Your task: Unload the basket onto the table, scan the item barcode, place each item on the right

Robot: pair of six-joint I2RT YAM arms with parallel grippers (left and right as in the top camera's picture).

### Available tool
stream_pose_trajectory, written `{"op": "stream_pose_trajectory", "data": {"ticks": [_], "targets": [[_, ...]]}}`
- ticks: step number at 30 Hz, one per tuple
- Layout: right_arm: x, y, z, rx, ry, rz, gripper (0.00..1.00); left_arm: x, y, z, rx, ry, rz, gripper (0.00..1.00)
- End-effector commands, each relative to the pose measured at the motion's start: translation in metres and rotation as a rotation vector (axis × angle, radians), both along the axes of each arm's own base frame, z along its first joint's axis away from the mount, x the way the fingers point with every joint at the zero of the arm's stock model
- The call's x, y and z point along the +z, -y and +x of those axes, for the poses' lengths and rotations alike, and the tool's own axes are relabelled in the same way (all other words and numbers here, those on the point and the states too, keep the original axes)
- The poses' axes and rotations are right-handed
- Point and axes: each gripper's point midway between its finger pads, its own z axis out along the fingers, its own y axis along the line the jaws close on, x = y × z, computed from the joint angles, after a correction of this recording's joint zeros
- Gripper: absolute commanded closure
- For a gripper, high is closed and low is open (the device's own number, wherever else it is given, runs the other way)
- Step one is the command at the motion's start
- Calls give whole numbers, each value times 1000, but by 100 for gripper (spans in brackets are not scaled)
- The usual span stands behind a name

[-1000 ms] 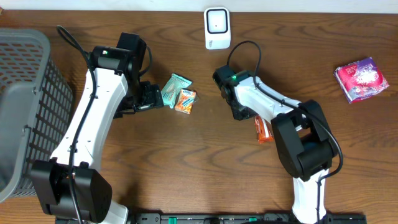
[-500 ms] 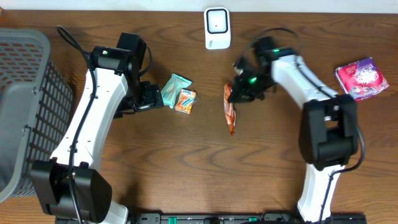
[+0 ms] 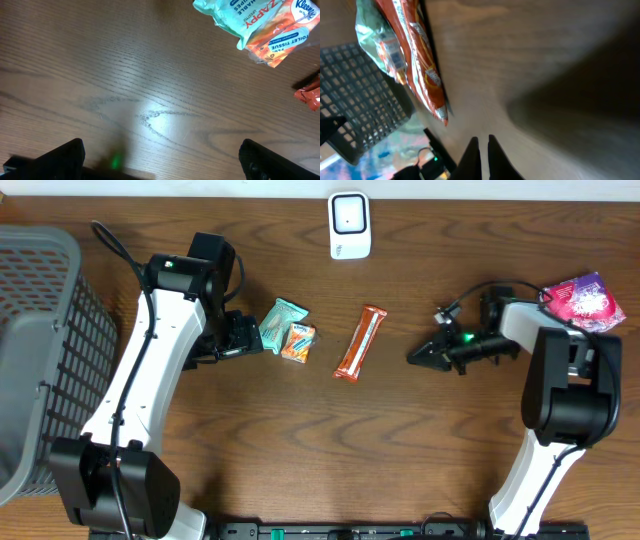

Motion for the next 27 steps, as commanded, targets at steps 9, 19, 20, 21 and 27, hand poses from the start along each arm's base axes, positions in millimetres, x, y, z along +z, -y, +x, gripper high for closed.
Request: {"op": "stream_pose_trajectory", "data": {"ticks": [9,19,20,21,27], "targets": [[38,-38,23,92,65,-333,37,-2,-4,0,4,-8,18,2],[34,-93,31,105,164,-563,39,-2,-4,0,4,-8,18,2],[40,-94,34,110,182,-600,40,-2,-4,0,4,-8,18,2],[45,-93,37,113,201,-641,39,-2,-4,0,4,-8,18,2],[70,-114,51,91,314,-745,41,-2,-4,0,4,-8,18,2]]}}
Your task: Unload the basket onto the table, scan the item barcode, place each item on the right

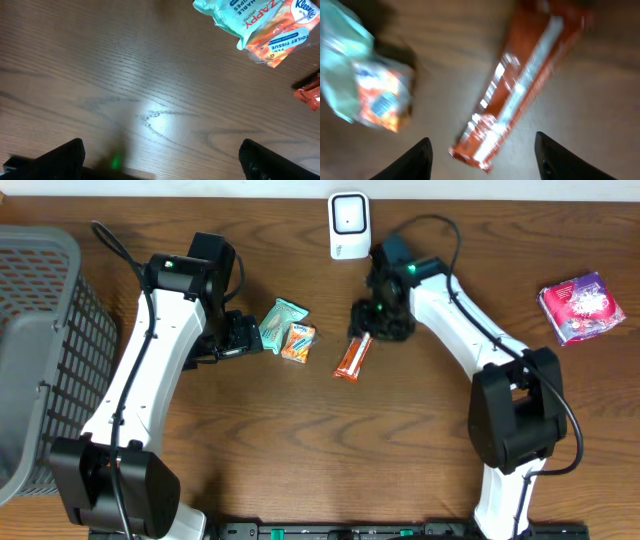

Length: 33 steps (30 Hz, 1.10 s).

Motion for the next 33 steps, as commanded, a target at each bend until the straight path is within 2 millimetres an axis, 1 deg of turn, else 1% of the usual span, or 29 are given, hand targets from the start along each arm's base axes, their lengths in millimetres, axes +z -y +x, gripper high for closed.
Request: {"op": "stream_pose_trajectory", "data": {"ticks": [1,6,8,10,14,20,21,23,25,27,30,32,33], "targets": [[11,-8,11,-56,93,-78,44,-2,-4,0,4,-8,18,2],[-7,-16,8,-135,137,-155,46,-2,-4,0,4,-8,18,2],[-15,-25,5,-118,146,-148,46,-2,-4,0,4,-8,18,2],[-20,-25,2,-112,152,-168,47,-2,-4,0,4,-8,18,2],[-32,-12,-6,-115,149,-245,45,-2,-4,0,4,-8,18,2],[-57,-3,-24,-102,102,-271,46,-2,-4,0,4,-8,18,2],[-63,2,-30,-84,90,-289,46,-2,-4,0,4,-8,18,2],[-67,12,-36,-85,68,-327,46,-2,-4,0,4,-8,18,2],[-67,25,-41,-93,45,-372,48,-2,-4,0,4,-8,18,2],[-59,40,-45,-107,12,-414,48,-2,-4,0,4,-8,18,2],[-39,63,-44,-132,-13,-486,48,-2,-4,0,4,-8,18,2],[-25,66,-41,-98,-17,-488,47,-2,-4,0,4,-8,18,2],[-17,63,-38,-58,-16,-471,47,-2,-4,0,4,-8,18,2]]}}
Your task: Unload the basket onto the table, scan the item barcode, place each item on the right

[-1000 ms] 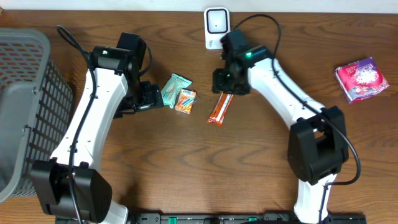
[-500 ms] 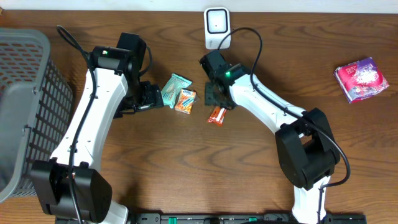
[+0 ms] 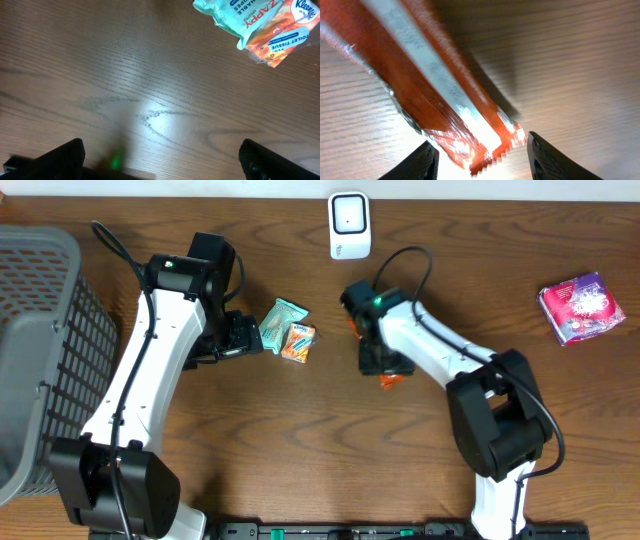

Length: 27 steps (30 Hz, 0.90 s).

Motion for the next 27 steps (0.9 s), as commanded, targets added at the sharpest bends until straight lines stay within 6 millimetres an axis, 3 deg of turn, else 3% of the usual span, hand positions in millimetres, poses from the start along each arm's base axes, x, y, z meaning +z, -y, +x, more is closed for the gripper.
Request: {"op": "stream_pose_trajectory", "data": {"ticks": [1,5,8,15,20,27], "targets": [[40,-4,29,104,70,32,48,-2,-4,0,4,-8,18,2],[62,-31,44,273,124,86,46,-2,-4,0,4,-8,18,2],[64,-43,51,361,179,42,43,-2,-4,0,4,-8,18,2],[46,-48,68,474,270,-123,37,-2,-4,0,4,-8,18,2],[38,-50,82,520,306,-163,39,-2,-4,0,4,-8,18,2],[13,-41,82,569,253,-266,43,-2,-4,0,4,-8,18,2]]}}
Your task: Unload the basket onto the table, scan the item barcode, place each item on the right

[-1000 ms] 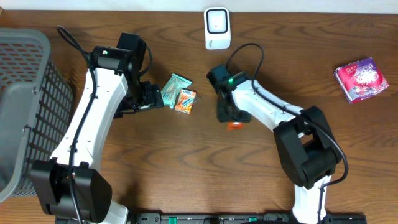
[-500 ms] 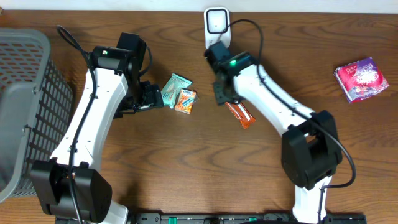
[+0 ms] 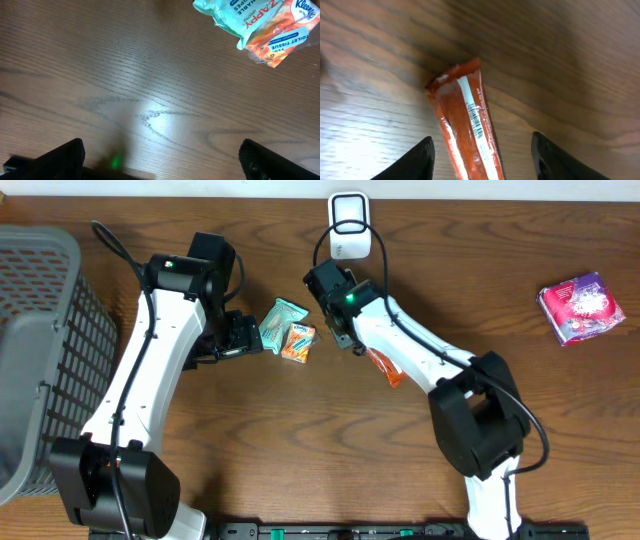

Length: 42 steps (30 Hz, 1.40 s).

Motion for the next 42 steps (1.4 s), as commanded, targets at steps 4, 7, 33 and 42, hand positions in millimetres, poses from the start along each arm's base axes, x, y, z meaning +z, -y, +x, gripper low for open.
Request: {"op": "stream_pose_trajectory", "data": {"ticks": [4,7,33,42], "targets": [[-34,15,-9,39,-40,-206,43,-2,-4,0,4,-8,18,2],[-38,11,-14,53,-52,-215,43,-2,-4,0,4,-8,18,2],[-97,43,-49,2,-178,-184,78,-2,-4,0,4,-8,18,2],[-68,19,-44,-70,-265,-19,99,-2,-4,0,4,-8,18,2]]}}
